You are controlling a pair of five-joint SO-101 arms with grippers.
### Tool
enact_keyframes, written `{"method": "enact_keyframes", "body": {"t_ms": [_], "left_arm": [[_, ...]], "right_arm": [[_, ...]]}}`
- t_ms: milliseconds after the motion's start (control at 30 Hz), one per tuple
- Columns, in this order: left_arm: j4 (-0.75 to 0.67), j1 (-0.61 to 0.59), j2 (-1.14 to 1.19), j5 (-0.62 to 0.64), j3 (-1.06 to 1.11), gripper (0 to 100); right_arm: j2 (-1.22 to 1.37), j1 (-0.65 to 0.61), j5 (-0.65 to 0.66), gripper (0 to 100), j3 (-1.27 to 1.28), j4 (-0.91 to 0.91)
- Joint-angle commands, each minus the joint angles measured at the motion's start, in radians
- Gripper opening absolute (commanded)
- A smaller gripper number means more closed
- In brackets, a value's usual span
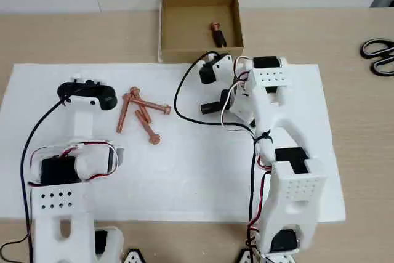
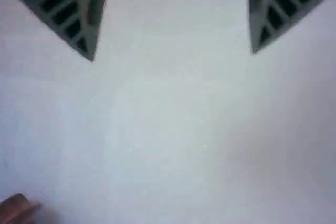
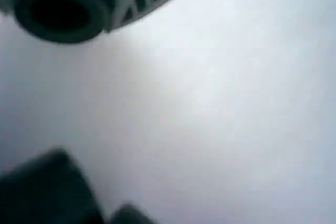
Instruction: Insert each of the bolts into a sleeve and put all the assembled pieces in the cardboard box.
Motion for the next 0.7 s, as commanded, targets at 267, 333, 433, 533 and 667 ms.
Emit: {"method": "enact_keyframes", "body": {"t_ms": [267, 333, 433, 533, 667], "left_arm": [[-0.020, -0.003, -0.011, 0.003, -0.007, 18], [-0.020, -0.002, -0.011, 0.003, -0.007, 18], [-0.020, -0.002, -0.011, 0.003, -0.007, 18], [-0.020, -0.002, -0.011, 0.003, -0.007, 18], [-0.020, -0.002, -0.011, 0.003, -0.007, 18]], "right_arm": [[-0.196, -0.031, -0.443, 0.4, -0.092, 0.193], [-0.147, -0.039, -0.496, 0.4, -0.092, 0.220], [-0.042, -0.054, -0.548, 0.4, -0.092, 0.229], [0.056, -0.061, -0.594, 0.7, -0.094, 0.206], [0.131, -0.085, -0.623, 12.5, -0.094, 0.194]]}}
